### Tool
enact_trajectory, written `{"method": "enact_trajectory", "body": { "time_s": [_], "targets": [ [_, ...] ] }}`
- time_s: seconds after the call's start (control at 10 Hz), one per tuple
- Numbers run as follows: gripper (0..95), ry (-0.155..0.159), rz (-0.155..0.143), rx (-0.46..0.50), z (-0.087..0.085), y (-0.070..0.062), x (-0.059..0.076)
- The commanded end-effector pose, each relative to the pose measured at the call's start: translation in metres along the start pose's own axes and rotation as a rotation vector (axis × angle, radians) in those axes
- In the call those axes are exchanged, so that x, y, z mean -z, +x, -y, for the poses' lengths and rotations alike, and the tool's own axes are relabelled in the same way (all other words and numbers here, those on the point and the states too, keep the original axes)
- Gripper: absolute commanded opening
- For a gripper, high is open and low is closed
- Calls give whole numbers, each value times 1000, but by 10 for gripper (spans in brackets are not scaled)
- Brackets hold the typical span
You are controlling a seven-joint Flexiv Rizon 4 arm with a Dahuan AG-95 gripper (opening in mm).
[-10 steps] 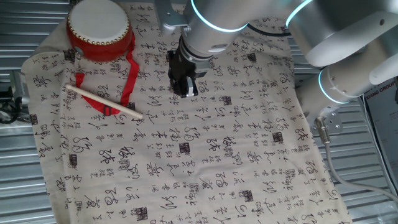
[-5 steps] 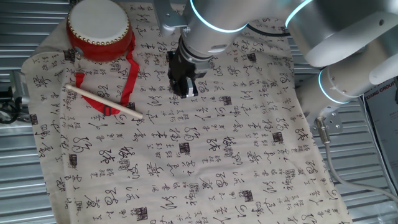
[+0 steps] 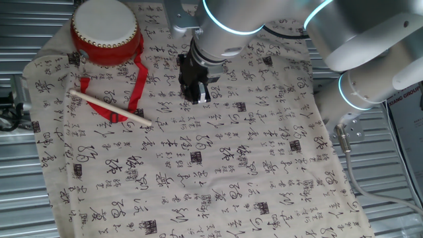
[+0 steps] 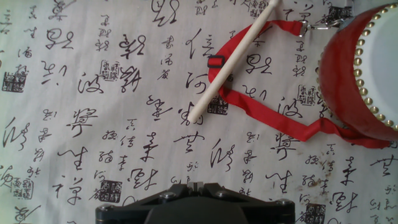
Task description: Play the drum
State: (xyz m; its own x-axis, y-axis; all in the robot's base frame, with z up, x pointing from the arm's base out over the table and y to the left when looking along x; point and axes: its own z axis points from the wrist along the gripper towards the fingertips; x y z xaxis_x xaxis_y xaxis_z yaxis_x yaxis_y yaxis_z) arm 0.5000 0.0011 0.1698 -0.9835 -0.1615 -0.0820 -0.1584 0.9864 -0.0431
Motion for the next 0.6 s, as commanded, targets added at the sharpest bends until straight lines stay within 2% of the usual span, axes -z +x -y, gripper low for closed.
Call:
{"method": "enact_trajectory", "body": {
  "time_s": [0.1,0.6],
  "targets": [
    [0,-1,2,3,0,0,0],
    [0,0,2,-9,0,0,-1]
  ]
}}
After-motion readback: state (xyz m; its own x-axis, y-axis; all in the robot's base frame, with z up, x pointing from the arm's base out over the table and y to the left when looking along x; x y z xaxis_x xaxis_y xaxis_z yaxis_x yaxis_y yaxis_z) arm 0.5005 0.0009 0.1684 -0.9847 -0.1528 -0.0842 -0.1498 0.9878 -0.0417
